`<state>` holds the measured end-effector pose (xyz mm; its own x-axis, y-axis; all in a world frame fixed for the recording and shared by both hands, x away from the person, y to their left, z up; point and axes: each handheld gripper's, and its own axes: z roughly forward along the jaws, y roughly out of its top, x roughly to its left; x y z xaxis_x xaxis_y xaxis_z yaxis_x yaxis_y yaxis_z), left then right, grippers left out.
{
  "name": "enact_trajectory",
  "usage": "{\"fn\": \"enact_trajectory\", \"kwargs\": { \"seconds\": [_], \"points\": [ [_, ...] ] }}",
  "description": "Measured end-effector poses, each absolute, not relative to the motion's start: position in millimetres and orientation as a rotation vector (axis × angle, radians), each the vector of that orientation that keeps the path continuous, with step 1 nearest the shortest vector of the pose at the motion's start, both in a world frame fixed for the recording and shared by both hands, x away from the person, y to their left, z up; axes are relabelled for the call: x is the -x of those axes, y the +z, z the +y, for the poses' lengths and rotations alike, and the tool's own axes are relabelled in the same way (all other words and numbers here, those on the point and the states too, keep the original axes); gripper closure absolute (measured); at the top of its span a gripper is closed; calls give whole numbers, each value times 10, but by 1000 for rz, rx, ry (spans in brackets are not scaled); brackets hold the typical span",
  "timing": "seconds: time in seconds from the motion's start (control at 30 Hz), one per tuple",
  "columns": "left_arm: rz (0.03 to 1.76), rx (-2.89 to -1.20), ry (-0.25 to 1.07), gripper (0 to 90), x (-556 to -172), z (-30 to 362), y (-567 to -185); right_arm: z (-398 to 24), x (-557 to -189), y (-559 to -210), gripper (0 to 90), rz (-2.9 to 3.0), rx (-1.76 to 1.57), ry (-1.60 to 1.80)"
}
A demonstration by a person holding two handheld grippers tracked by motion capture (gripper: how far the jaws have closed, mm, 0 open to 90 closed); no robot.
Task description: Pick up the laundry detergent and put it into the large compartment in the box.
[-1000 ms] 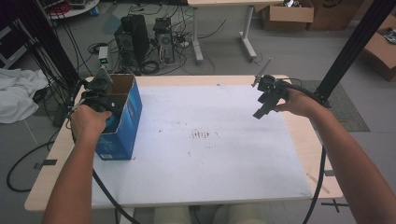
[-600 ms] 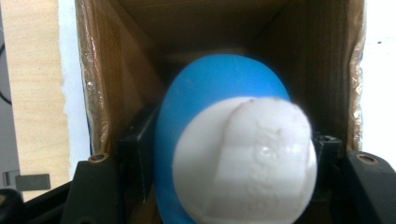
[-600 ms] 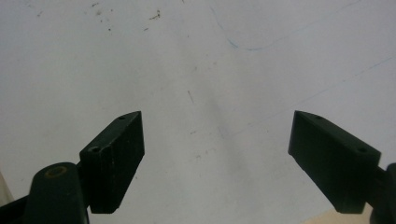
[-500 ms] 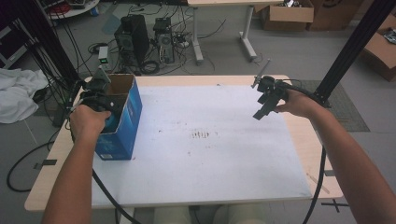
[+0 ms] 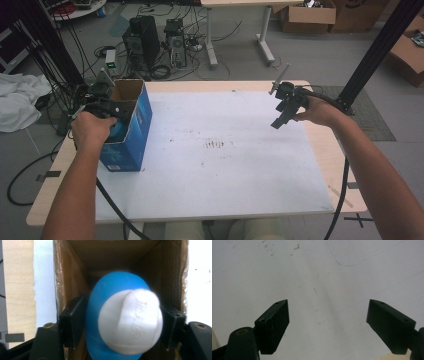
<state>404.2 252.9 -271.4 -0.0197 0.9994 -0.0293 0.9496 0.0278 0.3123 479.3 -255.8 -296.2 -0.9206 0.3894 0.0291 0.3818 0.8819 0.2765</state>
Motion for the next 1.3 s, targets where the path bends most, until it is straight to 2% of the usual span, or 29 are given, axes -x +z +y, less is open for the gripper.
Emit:
{"fn": "enact_trajectory", "kwargs": {
  "seconds": [1.3],
  "points": [
    [2030, -1971, 362, 222, -3960, 2505, -2165, -2605, -4706, -2887, 184, 3004, -619, 484]
  ]
}}
